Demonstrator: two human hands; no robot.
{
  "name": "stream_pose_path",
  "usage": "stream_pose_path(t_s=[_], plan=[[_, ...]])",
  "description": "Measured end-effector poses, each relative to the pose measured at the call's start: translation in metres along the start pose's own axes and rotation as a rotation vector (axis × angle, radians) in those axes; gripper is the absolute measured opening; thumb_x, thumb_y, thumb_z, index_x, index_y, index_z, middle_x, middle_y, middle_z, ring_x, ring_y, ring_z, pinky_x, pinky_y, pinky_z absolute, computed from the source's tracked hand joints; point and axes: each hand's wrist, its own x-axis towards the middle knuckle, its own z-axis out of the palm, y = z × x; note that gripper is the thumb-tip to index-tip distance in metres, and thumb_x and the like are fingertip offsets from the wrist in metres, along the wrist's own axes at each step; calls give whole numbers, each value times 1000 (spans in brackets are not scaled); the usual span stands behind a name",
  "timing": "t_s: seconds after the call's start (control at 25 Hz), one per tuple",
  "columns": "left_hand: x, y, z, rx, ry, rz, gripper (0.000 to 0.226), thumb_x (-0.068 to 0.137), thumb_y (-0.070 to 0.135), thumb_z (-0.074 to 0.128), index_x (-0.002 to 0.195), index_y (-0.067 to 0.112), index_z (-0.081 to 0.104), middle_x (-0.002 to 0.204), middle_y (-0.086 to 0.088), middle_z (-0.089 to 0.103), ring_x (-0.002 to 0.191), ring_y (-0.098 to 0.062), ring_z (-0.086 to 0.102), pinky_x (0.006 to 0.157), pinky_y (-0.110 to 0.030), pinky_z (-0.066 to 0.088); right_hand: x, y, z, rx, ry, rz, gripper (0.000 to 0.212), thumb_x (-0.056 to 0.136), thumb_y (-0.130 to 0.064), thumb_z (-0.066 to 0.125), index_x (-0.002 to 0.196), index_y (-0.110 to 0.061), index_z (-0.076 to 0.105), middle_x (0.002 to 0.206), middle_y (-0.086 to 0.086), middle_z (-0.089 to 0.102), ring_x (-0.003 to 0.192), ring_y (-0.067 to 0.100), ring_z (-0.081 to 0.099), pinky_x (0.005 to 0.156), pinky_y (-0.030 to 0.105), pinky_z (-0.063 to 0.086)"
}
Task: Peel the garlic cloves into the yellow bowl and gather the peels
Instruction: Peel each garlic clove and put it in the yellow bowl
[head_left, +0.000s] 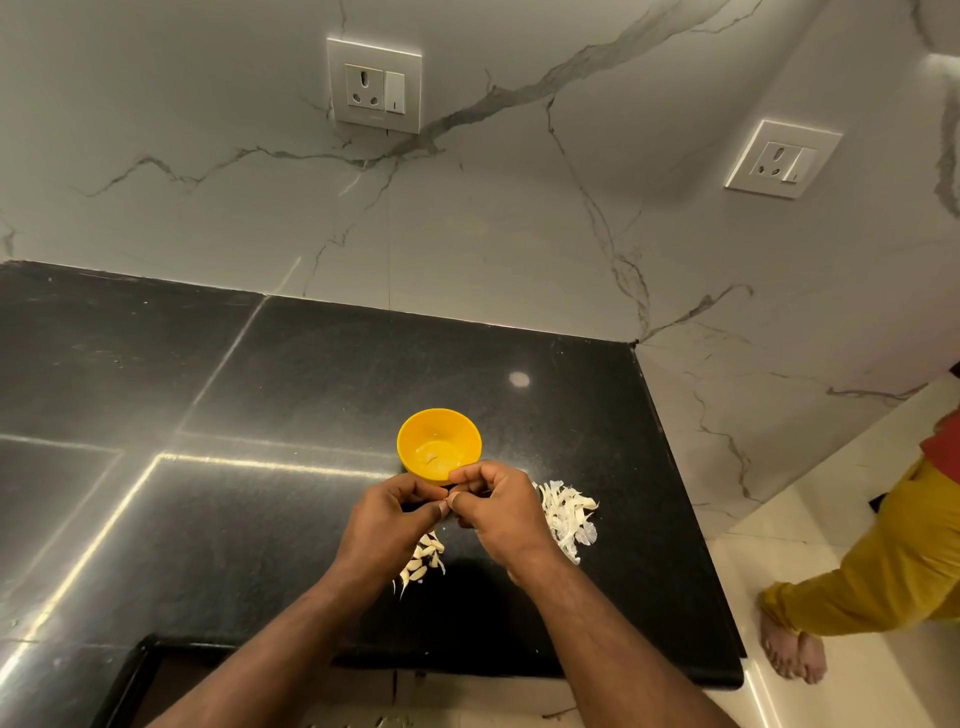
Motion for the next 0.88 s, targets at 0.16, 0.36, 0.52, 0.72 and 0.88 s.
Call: stream_pose_path(t_s=[0.16, 0.36, 0.52, 0.72, 0.88], plan=[[1, -2, -1, 39, 4, 0, 13, 86, 8, 77, 85, 21, 77, 80, 4, 77, 70, -5, 68, 70, -28, 53, 1, 2, 2, -31, -24, -31, 25, 83, -7, 66, 96, -28, 69, 81, 6, 71, 72, 15, 67, 76, 47, 61], [1, -2, 3, 9, 0, 0, 11, 87, 7, 76, 85, 18, 77, 79, 3, 77, 67, -4, 68, 67, -24, 52, 1, 4, 6, -84, -50, -50, 29, 82, -17, 57, 96, -41, 61, 78, -3, 63, 71, 15, 61, 76, 49, 58], [2, -5, 3, -57, 1, -24, 9, 89, 7, 73, 85, 14, 76, 79, -6, 76, 72, -16, 70, 65, -26, 54, -4, 1, 6, -134, -77, -63, 29, 95, -11, 53, 111, -35, 54, 84, -11, 57, 75, 6, 54, 70, 26, 48], [5, -5, 5, -134, 19, -131, 6, 91, 8, 71, 86, 8, 74, 77, -13, 74, 68, -17, 66, 64, -27, 54, -10, 1, 4, -196, -81, -113, 27, 98, -13, 50, 113, -36, 51, 87, -10, 57, 76, 6, 51, 67, 21, 41], [7, -5, 2, -179, -27, -172, 4, 91, 7, 71, 88, 7, 74, 76, -10, 74, 68, -14, 66, 62, -24, 52, -9, 7, 0, -105, -26, -82, 24, 95, -12, 57, 105, -33, 58, 85, -6, 62, 72, 7, 54, 69, 31, 49]])
